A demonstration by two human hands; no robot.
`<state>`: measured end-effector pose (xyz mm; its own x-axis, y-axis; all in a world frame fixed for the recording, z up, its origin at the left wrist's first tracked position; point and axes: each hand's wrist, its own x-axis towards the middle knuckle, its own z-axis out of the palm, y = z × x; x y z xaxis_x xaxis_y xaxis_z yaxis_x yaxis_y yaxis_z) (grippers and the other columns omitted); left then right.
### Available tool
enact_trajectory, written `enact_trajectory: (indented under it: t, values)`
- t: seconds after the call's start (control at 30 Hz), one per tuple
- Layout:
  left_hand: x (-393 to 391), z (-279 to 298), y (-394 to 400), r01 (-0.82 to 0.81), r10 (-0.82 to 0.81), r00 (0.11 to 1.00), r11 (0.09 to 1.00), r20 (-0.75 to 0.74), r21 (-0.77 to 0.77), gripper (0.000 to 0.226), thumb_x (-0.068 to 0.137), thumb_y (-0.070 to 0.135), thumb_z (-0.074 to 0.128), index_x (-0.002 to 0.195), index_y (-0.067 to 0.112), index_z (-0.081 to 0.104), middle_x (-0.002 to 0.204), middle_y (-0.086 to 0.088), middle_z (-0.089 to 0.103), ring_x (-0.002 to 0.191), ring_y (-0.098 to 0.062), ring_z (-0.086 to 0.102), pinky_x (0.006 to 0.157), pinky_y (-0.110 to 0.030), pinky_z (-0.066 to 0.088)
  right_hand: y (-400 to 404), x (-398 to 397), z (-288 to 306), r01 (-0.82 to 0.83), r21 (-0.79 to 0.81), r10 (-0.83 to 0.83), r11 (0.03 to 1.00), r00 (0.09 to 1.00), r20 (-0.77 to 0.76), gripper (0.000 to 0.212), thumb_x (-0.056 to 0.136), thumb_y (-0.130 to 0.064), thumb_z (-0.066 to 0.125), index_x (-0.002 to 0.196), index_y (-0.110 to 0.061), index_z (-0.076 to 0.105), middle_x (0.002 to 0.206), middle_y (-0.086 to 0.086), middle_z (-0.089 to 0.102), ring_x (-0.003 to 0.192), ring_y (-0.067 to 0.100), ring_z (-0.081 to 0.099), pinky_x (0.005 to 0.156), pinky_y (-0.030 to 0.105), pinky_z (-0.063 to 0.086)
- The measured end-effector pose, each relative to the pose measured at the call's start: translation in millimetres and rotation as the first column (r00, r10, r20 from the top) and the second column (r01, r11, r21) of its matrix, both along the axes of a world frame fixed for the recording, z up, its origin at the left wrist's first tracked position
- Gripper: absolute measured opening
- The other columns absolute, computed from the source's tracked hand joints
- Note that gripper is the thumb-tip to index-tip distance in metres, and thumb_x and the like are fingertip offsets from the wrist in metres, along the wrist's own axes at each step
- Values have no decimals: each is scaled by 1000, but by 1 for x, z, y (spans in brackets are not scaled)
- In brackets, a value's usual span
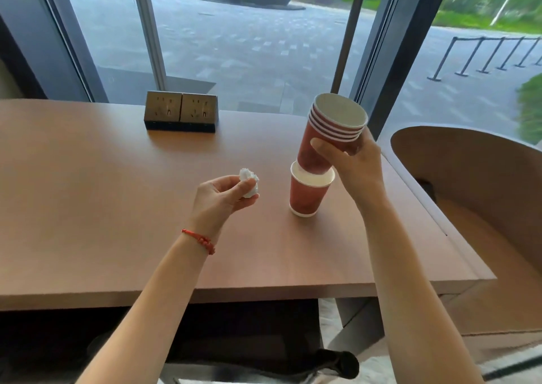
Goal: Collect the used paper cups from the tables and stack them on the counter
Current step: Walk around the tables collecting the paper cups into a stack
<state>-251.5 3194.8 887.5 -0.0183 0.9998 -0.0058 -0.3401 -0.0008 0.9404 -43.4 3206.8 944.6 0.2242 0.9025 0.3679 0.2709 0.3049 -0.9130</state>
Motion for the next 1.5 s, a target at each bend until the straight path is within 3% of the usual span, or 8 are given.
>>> enact_trajectory:
  t: [0.23, 0.37, 0.5, 0.63, 0.8, 1.03, 1.3, 1.5]
  values:
    - [-10, -5, 5, 8, -8, 1000, 1000, 9, -7, 19, 61, 24, 75, 70, 8, 72, 67, -1, 69, 66, -17, 67, 65, -21, 55, 6, 0, -26, 22, -93, -20, 995, 1000, 14, 62, 63, -32, 82, 117, -17, 54, 103, -8, 65, 102, 12, 61, 84, 25, 50]
    - [-11, -8, 6, -3, 3, 1000, 1000, -12, -31, 12, 75, 13, 72, 78, 1, 69, 69, -3, 68, 65, -16, 67, 66, -22, 56, 4, -2, -40, -16, -129, 17, 992, 1000, 9, 49, 64, -25, 83, 102, -36, 54, 99, -18, 63, 91, -7, 61, 69, 6, 47]
    - [-11, -9, 6, -2, 1, 1000, 999, -28, -41, 12, 76, 13, 70, 79, 2, 69, 72, -6, 66, 66, -17, 67, 66, -23, 56, 2, -5, -53, -36, -126, 34, 991, 999, -16, 51, 67, -13, 82, 100, -38, 51, 98, -20, 61, 83, -19, 58, 64, 1, 44]
    - [-10, -7, 5, 17, -18, 1000, 999, -23, -40, 18, 68, 19, 74, 76, 4, 70, 70, -5, 68, 66, -18, 67, 66, -22, 56, 0, -7, -65, -37, -126, 37, 991, 999, -8, 63, 66, -11, 82, 115, -27, 47, 102, -16, 60, 85, -19, 57, 66, 2, 45]
    - [-9, -7, 2, 49, -50, 999, 998, -12, -39, 22, 60, 24, 74, 73, 7, 70, 72, -7, 69, 66, -17, 68, 65, -21, 56, -3, -6, -67, 9, -131, -9, 991, 1000, 1, 55, 67, -17, 82, 112, -25, 50, 100, -15, 61, 84, -15, 59, 66, 5, 47]
    - [-2, -6, -4, 133, -133, 991, 991, -6, -32, 20, 59, 26, 74, 73, 11, 73, 73, -5, 71, 69, -17, 69, 65, -20, 55, -39, -2, -61, 63, -112, -68, 992, 997, -46, 66, 72, -17, 77, 130, -12, 46, 109, -8, 60, 99, 2, 58, 72, 6, 49]
    - [32, -1, -21, 271, -271, 962, 963, -25, 12, 19, 64, 25, 73, 75, 10, 73, 71, -2, 72, 71, -17, 69, 65, -20, 54, -100, 23, -49, 131, -130, -146, 983, 982, -119, 58, 69, -16, 77, 121, -13, 52, 101, -9, 63, 89, -5, 63, 70, 8, 49]
    - [87, -2, -57, 402, -399, 913, 915, -86, 27, 18, 61, 28, 75, 71, 14, 75, 74, -4, 73, 72, -19, 70, 66, -23, 56, -169, 63, -53, 226, -124, -245, 966, 956, -164, 66, 60, -30, 74, 121, -16, 52, 104, -9, 63, 95, 1, 62, 76, 13, 51]
